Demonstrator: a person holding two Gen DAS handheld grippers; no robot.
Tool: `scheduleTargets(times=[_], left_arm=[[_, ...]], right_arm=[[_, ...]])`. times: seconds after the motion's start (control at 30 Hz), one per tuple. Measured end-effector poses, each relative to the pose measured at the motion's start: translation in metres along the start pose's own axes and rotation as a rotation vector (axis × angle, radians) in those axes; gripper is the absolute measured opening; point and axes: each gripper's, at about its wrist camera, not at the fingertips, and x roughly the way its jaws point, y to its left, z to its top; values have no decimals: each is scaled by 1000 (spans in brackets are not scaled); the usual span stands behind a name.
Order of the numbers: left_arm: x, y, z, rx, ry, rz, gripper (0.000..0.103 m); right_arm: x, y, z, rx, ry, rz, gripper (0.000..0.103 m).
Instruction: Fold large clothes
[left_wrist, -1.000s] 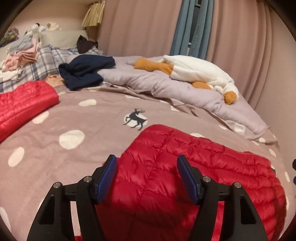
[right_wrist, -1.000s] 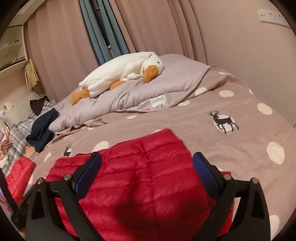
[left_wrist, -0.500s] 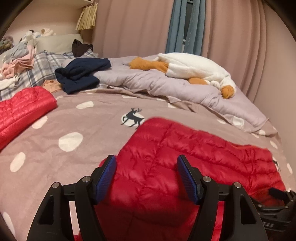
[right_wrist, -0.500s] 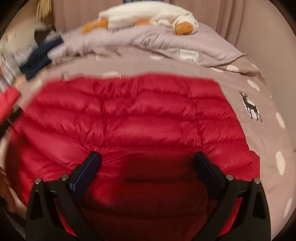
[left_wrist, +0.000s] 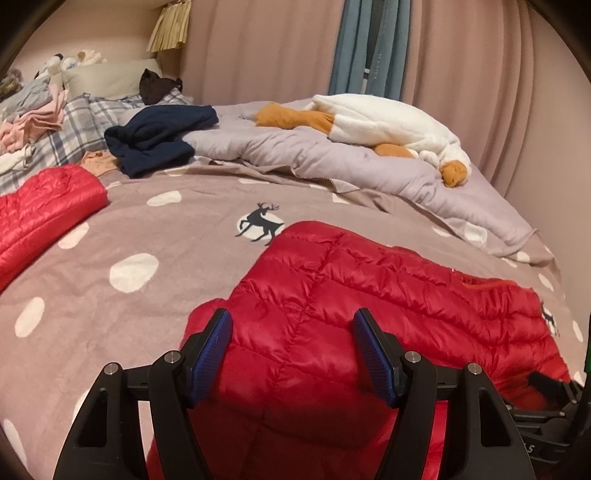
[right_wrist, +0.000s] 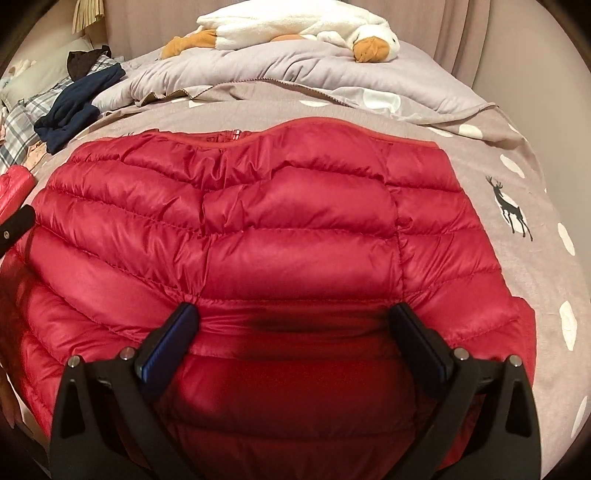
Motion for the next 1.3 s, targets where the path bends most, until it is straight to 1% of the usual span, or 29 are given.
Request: scheduleTargets(times=[0.1, 0.27, 0.47, 0.53, 0.7, 0.77, 0.9, 0.97, 1.03, 1.1, 1.17, 1.23, 1.3], left_arm=[[0, -2, -1, 9, 7, 0, 68], [-5, 0, -3, 13, 12, -16, 68], [-15, 9, -11, 18, 0, -18, 68], [-16, 10, -11, 18, 10, -12, 68], [-26, 19, -13, 14, -2, -26, 68], [-31, 25, -14, 4, -11, -23, 68], [-40, 42, -16, -54, -7, -31, 68], [-45, 51, -23, -59, -9, -12, 69], [-51, 55, -30, -37, -18, 7, 70], [-57, 61, -36, -32, -32, 28, 74], [-61, 70, -43, -62, -33, 48, 79], [-64, 79, -50, -111, -33, 42, 84], [-64, 89, -54, -176, -7, 35, 91]], right_arm=[[-2, 1, 1, -1, -4, -7, 103], [-10, -3, 1, 33, -21, -8, 103], [-14, -3, -2, 30, -40, -13, 103], [-16, -3, -3, 39, -44, -18, 103], [-21, -3, -3, 48, -55, -34, 102], [-27, -6, -4, 69, -69, -32, 102], [-41, -13, -6, 112, -92, -41, 102], [-54, -21, -11, 140, -123, -48, 103], [-66, -34, -19, 185, -147, -62, 103], [-73, -44, -27, 210, -154, -52, 103], [-78, -60, -38, 275, -161, -36, 103], [-79, -75, -50, 366, -160, -6, 103], [-79, -81, -60, 426, -162, 19, 103]])
